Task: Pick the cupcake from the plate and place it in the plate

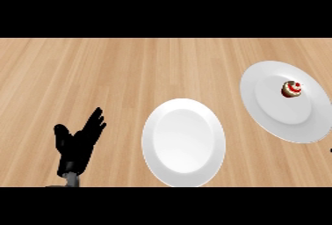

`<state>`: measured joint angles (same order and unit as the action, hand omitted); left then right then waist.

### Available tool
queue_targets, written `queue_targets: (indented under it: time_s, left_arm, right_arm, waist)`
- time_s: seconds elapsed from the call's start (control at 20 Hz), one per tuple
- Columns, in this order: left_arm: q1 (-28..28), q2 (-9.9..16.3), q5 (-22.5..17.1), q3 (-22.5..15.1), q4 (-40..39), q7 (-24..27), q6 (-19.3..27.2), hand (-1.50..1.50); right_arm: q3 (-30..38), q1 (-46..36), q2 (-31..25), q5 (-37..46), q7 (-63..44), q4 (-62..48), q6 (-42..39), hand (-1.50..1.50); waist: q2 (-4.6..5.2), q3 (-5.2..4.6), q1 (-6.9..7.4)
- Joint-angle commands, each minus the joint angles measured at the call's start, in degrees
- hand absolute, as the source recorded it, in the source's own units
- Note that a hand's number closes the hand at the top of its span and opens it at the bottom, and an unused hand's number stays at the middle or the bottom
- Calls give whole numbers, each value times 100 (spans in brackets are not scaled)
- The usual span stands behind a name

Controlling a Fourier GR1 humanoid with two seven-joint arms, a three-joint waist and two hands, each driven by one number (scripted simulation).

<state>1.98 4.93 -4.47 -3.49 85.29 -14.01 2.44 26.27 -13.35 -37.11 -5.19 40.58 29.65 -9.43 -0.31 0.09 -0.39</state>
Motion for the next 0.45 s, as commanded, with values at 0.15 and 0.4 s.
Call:
queue_targets:
  time_s: [0.15, 0.4]
  left_arm:
    - [-1, 184, -173, 257, 7, -130, -238, 0]
    - [142, 135, -55, 230, -209, 190, -311, 0]
  right_arm:
    - [-151, 1155, 316, -36, 54, 1076, 105, -150]
    - [65, 1900, 285, -299, -214, 1957, -59, -150]
  waist:
    - [20, -14, 7]
    - [21, -13, 2]
